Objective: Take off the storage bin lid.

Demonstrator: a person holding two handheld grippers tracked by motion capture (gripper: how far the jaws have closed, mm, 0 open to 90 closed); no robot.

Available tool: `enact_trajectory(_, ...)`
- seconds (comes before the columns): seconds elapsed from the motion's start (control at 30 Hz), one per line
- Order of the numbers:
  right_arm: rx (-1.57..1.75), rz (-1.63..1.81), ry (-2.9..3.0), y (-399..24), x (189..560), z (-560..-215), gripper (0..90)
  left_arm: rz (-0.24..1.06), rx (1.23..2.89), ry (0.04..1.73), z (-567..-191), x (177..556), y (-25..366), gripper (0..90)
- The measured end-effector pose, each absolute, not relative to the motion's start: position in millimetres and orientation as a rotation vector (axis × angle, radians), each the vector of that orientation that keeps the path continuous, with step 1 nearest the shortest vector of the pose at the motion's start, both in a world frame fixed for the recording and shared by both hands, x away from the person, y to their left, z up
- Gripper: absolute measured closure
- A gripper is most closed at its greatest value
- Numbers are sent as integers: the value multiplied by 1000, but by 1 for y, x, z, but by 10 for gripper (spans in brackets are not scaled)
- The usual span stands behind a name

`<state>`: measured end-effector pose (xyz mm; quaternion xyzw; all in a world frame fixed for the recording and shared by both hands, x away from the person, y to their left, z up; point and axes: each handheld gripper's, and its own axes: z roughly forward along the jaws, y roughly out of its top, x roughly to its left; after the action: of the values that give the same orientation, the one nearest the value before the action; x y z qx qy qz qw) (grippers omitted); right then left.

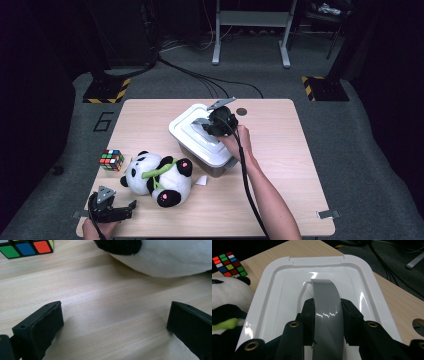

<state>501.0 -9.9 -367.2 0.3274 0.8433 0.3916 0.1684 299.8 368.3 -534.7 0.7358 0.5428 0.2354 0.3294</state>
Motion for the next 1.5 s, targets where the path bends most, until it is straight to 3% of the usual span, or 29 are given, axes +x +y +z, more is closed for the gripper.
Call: enact_trajectory(1.5, 993, 1165, 2256, -74, 489, -322, 664, 616, 1925, 1413, -535, 299, 367, 0)
